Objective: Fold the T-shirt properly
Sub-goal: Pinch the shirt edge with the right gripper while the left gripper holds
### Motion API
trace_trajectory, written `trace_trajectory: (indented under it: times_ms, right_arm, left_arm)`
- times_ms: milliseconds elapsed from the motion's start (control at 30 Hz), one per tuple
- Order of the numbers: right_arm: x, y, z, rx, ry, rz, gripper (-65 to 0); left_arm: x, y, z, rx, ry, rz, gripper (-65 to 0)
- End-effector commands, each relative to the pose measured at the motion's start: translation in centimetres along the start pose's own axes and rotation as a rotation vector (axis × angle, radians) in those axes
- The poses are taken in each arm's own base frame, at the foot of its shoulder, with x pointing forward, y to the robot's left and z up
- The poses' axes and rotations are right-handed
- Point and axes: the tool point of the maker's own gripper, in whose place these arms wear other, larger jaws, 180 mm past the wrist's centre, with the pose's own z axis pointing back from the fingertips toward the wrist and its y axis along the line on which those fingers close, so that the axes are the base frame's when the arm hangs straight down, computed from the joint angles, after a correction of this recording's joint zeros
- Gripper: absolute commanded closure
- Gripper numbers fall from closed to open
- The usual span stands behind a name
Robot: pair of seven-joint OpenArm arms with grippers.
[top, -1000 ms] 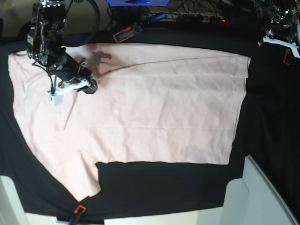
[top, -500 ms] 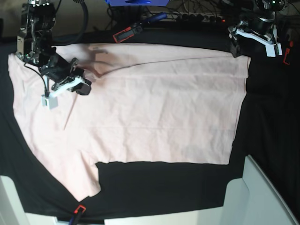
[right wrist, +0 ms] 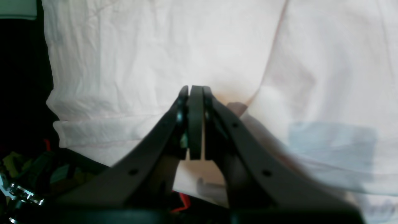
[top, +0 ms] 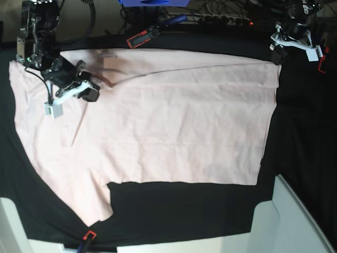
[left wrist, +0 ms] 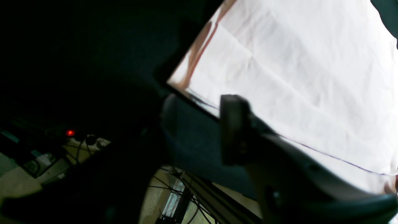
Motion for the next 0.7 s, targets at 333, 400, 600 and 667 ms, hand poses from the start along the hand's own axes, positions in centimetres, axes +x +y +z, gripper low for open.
trace_trajectory:
  times_ms: [333,400,600,667]
  right_arm:
    - [0.9,0.3,0.3,0.019,-0.032,0.008,0.0]
    - [0.8,0.3,0.3,0.018,-0.030,0.008,0.0]
    - [0.3,0.1,0.5,0.013,-0.022,0.003,0.0]
    - [0.2,0.1,0.4,0.014,-0.021,0.002,0.0]
  left_arm:
    - [1.7,-0.4,-0.3,-0.019,-0.047,-0.009,-18.1]
    - [1.6,-0.4,-0.3,-0.017,-0.047,-0.007,-18.1]
    - [0.6,1.2,-1.4,0.002,-0.013,0.049,-18.1]
    - [0.0,1.7,-1.5,0.008,-0.002,0.070,-18.1]
